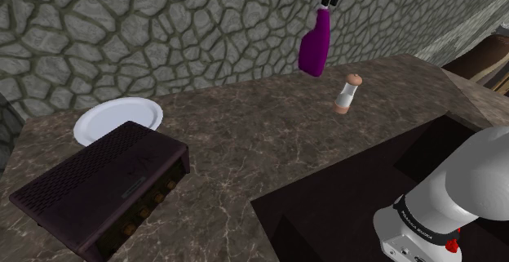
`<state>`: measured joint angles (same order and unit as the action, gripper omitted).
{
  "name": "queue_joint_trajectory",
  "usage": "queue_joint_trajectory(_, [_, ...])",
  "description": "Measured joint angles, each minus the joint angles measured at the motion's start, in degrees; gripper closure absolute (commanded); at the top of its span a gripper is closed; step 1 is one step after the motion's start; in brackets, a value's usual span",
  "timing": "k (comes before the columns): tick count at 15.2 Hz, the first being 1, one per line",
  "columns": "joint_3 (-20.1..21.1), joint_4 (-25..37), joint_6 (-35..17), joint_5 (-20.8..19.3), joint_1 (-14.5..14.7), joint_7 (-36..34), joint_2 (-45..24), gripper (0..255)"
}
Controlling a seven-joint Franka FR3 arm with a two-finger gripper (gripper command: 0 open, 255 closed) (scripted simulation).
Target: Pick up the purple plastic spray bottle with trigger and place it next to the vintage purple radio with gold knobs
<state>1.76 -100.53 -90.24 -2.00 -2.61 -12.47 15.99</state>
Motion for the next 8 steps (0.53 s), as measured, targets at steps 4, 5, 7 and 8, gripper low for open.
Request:
queue_joint_trajectory(4, [0.07,4.32,3.02,-0.03,0.01,0.03,-1.29,255])
queue_joint_trajectory(5, [0.08,5.66,4.03,-0.05,0.0,0.05,-1.62,255])
queue_joint_trajectory(7, [0.1,8.06,5.66,-0.07,0.0,0.1,-2.39,255])
queue_joint_trajectory(8, [0.11,9.19,6.39,-0.08,0.0,0.11,-2.8,255])
